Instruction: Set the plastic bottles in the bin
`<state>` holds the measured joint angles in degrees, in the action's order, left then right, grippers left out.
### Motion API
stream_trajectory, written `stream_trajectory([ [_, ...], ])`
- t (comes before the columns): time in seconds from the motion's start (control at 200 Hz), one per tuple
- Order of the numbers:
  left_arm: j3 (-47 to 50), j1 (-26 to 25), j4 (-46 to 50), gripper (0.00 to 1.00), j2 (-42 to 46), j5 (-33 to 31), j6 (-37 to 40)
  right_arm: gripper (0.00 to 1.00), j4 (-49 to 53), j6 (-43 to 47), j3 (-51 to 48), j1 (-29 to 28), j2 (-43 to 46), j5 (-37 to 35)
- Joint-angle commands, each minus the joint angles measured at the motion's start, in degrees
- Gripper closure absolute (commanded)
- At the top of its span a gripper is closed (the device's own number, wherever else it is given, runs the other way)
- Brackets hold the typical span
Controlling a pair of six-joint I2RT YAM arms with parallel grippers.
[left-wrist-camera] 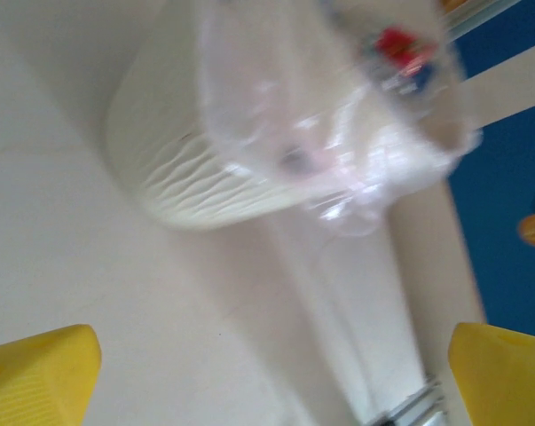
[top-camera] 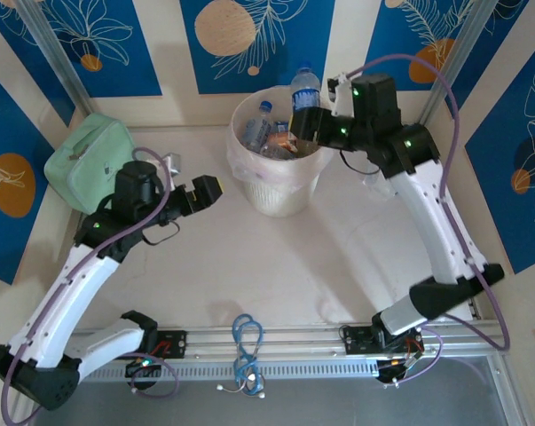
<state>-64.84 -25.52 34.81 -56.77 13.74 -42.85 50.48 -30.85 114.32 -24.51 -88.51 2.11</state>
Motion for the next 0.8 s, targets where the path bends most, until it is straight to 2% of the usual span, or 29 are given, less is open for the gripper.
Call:
stream_trajectory([
  [0.0, 1.2, 0.1, 3.1, 0.0, 1.3, -3.8, 3.2, 0.48, 6.7, 5.1, 6.7, 1.5, -6.0, 2.0],
  [0.28, 4.8, 0.1, 4.1, 0.0, 2.9, -7.7, 4.3, 0.47, 13.7, 8.4, 20.6, 3.1, -19.5, 0.1],
  [0.385, 5.8, 0.1, 4.0, 0.0, 3.2, -8.1, 4.2, 0.4, 16.1, 8.4, 25.0, 3.3, -23.6, -1.0],
  [0.44, 6.2, 0.1, 4.1, 0.0, 3.3, -8.5, 4.3, 0.31, 17.5, 8.2, 26.7, 3.3, -25.1, -2.2],
  [0.58, 7.3, 0.1, 3.9, 0.0, 3.4, -9.1, 4.5, 0.19, 17.4, 8.1, 26.8, 3.3, -25.0, -2.6],
  [0.795, 7.5, 0.2, 3.1, 0.0, 3.0, -10.1, 5.2, 0.17, 16.3, 7.5, 25.9, 2.8, -20.4, -3.8],
])
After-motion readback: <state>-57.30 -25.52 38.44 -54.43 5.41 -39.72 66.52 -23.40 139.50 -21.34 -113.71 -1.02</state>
